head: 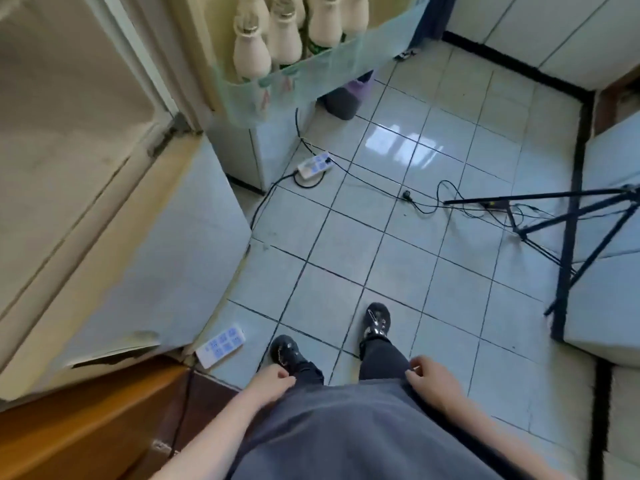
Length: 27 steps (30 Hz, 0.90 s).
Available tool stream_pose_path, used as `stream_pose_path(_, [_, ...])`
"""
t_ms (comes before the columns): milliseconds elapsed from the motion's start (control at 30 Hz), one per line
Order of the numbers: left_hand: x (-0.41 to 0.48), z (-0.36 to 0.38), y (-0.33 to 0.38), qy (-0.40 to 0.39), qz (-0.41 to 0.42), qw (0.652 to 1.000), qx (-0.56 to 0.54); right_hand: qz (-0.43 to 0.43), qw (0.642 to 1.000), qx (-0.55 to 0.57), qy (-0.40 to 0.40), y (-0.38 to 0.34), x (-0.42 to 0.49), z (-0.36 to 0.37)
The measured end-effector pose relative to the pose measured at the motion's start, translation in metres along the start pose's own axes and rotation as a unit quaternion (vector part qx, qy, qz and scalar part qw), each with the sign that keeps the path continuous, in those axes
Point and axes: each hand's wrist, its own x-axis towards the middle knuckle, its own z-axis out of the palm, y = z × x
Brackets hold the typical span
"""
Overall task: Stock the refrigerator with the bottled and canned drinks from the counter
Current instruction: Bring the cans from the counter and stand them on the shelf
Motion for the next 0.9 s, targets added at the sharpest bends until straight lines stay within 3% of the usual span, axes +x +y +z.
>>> stream_pose_path(133, [0.013,0.007,0.016,0.012,-0.01,0.998,0.058,0.019,0.999,0.049,-0.008,0.044,-0.008,0.004])
stream_pose_path(267, [0.033,0.009,0.059,0.075,-0.019,0.994,0.083,0.043,0.993,0.101,-0.031,0.104,-0.009,0.004])
stream_pose_path(467, [0.06,0.058,0.176,0.124,0.002,0.987,0.098,0.077,0.975,0.205,-0.036,0.237,0.002,-0.013])
stream_pose_path(700, [0.077,0.227,0.341,0.056,0.074,0.97,0.226,0.167,0.935,0.31,0.045,0.42,0.02,-0.043])
stream_pose_path(800, [0.065,0.308,0.405,-0.008,0.122,0.94,0.319,0.215,0.915,0.338,0.06,0.483,0.015,-0.049])
stream_pose_path(900, [0.052,0.373,0.46,-0.085,0.157,0.904,0.388,0.255,0.872,0.412,0.066,0.527,0.01,-0.048])
